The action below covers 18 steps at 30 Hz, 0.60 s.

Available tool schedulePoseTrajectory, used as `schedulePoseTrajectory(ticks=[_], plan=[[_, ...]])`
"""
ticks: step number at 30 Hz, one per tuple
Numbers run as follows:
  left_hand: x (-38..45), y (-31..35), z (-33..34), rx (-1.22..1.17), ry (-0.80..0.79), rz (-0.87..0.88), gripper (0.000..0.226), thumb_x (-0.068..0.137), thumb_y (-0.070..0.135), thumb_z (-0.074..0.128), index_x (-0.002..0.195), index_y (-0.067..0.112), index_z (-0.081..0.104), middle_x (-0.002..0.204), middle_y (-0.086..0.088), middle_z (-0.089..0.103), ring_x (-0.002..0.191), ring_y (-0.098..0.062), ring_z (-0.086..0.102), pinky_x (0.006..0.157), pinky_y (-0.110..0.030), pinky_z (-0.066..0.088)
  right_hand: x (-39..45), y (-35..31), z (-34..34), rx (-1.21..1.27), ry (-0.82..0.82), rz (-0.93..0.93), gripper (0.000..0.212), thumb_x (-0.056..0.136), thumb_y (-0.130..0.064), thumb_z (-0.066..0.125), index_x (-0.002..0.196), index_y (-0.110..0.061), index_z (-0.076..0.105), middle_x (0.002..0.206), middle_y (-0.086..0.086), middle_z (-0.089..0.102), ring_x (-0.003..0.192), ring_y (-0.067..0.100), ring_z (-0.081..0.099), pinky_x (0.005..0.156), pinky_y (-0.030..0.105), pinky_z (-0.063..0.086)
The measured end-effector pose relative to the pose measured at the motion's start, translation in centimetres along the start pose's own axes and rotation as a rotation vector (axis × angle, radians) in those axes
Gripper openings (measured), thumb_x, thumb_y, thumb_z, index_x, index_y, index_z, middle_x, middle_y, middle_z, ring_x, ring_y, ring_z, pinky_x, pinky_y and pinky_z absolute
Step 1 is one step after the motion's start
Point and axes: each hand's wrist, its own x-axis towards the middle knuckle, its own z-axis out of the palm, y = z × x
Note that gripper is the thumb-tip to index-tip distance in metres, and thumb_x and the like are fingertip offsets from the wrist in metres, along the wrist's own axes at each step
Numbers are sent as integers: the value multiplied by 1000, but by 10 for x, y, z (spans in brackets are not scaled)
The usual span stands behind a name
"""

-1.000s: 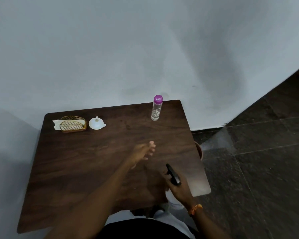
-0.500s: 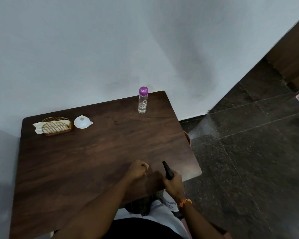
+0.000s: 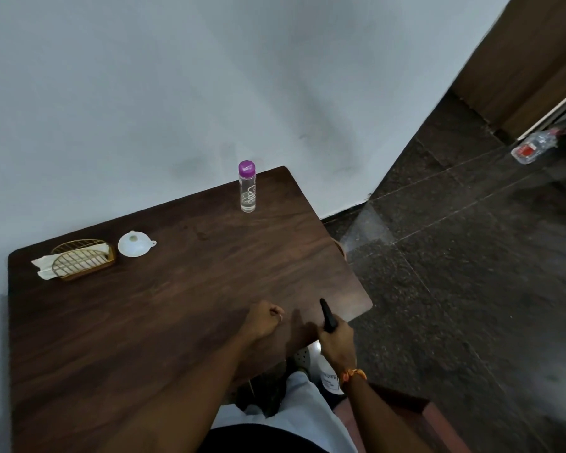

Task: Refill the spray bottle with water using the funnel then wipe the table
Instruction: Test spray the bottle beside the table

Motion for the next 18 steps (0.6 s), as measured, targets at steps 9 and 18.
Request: schedulePoseTrajectory(ticks=[9,18], plan=[[2,-5,2,26,-10,28,24,96,13,62,113,13,80,116,-3,77,109,-16,70,89,-20,48,-16,45,10,-73,-100,-87,21,77,-15,60,87,-33,65,74,2,68,64,30,64,60,51,55],[-3,0,3,-519,-61,-77,21,103,12,56,110,10,76,103,-7,79,92,-19,76,88,-38,60,-29,11,31,60,-129,-145,27,90,-3,61,113,-15,68,82,17,70,57,22,64,57,46,55]])
